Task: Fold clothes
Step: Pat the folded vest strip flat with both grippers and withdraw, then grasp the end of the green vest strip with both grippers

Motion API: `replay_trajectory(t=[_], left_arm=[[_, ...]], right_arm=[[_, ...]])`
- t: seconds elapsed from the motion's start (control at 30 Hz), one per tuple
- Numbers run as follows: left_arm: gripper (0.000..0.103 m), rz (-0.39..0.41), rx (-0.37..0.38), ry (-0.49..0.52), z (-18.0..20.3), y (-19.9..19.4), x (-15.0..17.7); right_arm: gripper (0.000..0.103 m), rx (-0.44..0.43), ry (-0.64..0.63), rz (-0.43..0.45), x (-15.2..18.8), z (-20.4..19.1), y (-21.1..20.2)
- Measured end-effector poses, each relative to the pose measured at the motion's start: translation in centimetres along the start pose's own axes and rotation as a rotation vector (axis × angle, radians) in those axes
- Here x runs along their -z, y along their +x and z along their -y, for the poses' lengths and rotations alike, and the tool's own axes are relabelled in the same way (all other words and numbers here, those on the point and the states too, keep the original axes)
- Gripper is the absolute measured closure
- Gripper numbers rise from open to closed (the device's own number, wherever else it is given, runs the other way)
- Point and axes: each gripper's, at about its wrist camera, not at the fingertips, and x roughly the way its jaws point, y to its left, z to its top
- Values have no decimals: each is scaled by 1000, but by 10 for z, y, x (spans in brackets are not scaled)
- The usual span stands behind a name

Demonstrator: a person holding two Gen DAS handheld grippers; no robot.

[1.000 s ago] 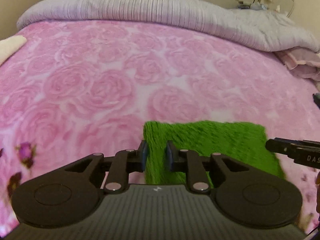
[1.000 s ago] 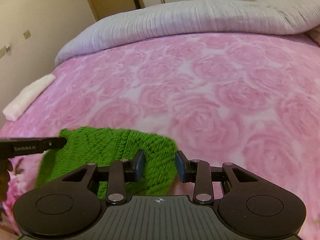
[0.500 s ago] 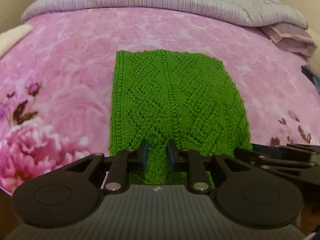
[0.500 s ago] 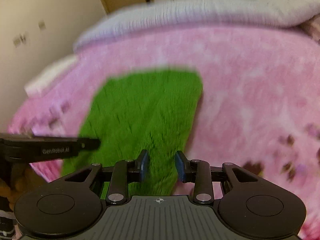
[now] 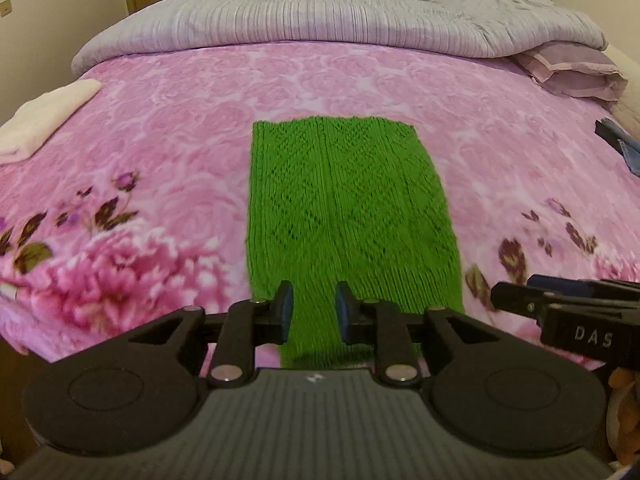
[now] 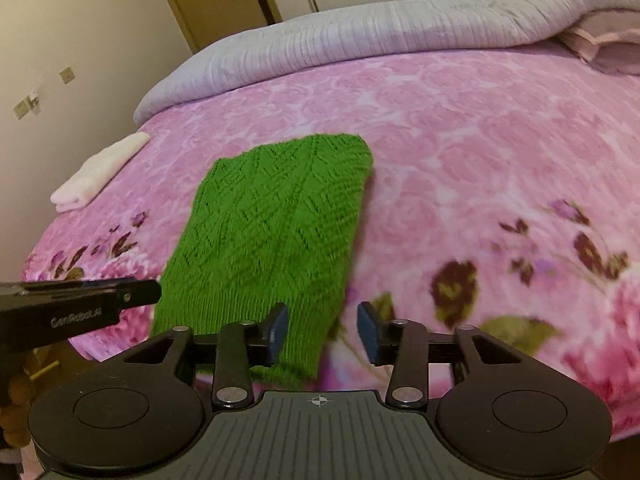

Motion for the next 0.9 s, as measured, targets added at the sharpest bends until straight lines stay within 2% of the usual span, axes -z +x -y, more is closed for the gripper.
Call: replay_trajectory(t=[0.07,0.17,0.37,0.63,0.67,0.83,0.9], left_arm=[[77,-2,-12,0,2,-7,10],[77,-2,-25,-2,2,-16,22],[76,13,-37,-12,-2,-34,35],[74,27,-31,-27,-8,-34,27],[74,27,-20,-34,-12,-33,27],[69,14,138,-175,-46,-18,19],[68,8,202,-234,-60,-12,16]], right_arm=[[48,-4,9,8,6,0,-9],[45,-10,6,1,15,-4,-19],[44,-40,0,7,27,-14,-29],[43,-28,1,24,23,-15,-31],[43,-25,2,23,23,-15,-30],[43,-33,28,8,18,-3,-21],[43,-83,88,-5,14,10,-13]])
